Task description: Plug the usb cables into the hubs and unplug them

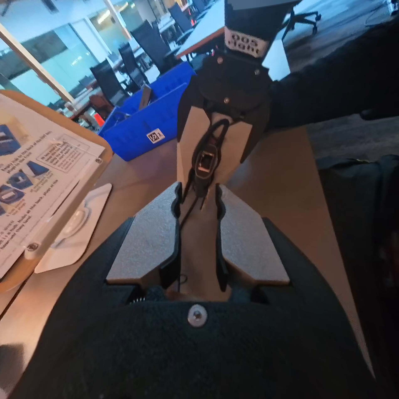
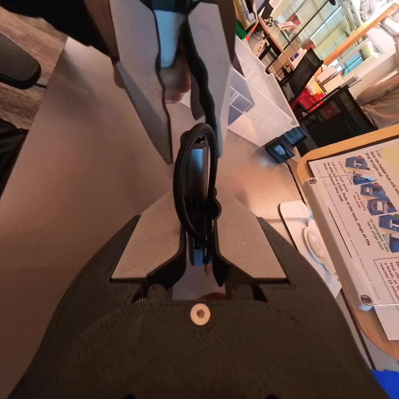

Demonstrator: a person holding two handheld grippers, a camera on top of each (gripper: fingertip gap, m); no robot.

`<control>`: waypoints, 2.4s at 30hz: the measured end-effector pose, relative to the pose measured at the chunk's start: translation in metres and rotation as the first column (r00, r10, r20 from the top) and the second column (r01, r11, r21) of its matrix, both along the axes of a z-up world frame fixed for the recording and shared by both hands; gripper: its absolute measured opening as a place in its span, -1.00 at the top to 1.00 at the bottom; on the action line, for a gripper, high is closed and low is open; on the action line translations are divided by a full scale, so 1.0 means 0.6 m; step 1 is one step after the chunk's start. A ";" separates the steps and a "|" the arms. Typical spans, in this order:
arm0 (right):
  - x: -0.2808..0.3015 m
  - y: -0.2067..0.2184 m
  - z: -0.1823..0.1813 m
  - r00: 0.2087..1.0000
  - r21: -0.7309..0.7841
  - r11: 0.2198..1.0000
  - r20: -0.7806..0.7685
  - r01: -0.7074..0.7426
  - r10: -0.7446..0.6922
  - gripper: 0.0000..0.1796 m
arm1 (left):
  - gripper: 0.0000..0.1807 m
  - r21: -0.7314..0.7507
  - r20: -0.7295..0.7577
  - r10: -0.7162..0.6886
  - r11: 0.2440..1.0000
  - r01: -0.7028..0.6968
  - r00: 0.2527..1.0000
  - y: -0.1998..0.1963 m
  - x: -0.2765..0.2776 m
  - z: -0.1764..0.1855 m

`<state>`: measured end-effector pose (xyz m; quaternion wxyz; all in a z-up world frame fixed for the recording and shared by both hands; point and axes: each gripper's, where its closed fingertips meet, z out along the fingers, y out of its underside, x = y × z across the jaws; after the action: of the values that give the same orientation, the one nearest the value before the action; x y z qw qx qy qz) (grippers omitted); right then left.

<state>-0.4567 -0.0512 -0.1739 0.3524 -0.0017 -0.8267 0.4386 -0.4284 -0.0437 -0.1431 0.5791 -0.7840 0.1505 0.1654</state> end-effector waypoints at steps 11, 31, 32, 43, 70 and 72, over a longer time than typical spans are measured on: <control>0.010 0.006 0.003 0.998 -0.051 0.998 0.047 -0.047 0.050 0.80 | 0.84 -0.001 -0.147 -0.046 0.999 0.046 0.988 0.024 0.016 0.005; 0.015 -0.007 0.003 0.993 -0.083 0.994 0.088 -0.070 0.078 0.83 | 0.85 0.203 -0.027 -0.110 0.973 0.113 0.994 -0.019 0.035 0.055; 0.014 -0.006 0.000 0.994 -0.070 0.996 0.091 -0.060 0.066 0.83 | 0.85 0.207 0.012 -0.116 0.972 0.111 0.993 -0.020 0.032 0.053; 0.004 -0.005 -0.020 0.997 0.022 1.000 0.075 -0.012 0.011 0.84 | 0.75 -0.005 -0.080 0.037 0.999 -0.038 0.996 0.009 -0.012 -0.026; 0.068 0.142 -0.069 0.836 -0.010 0.997 0.545 -0.071 0.065 0.55 | 0.84 0.006 -0.436 0.171 0.982 -0.187 0.884 -0.027 -0.072 -0.068; 0.081 0.158 -0.079 0.807 0.046 0.997 0.591 -0.060 0.021 0.51 | 0.84 0.003 -0.443 0.186 0.979 -0.206 0.877 -0.024 -0.076 -0.070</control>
<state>-0.4080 0.0436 -0.2213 0.0690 -0.1090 -0.9084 0.3977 -0.4742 -0.0580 -0.1851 0.4927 -0.7499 0.2013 0.3930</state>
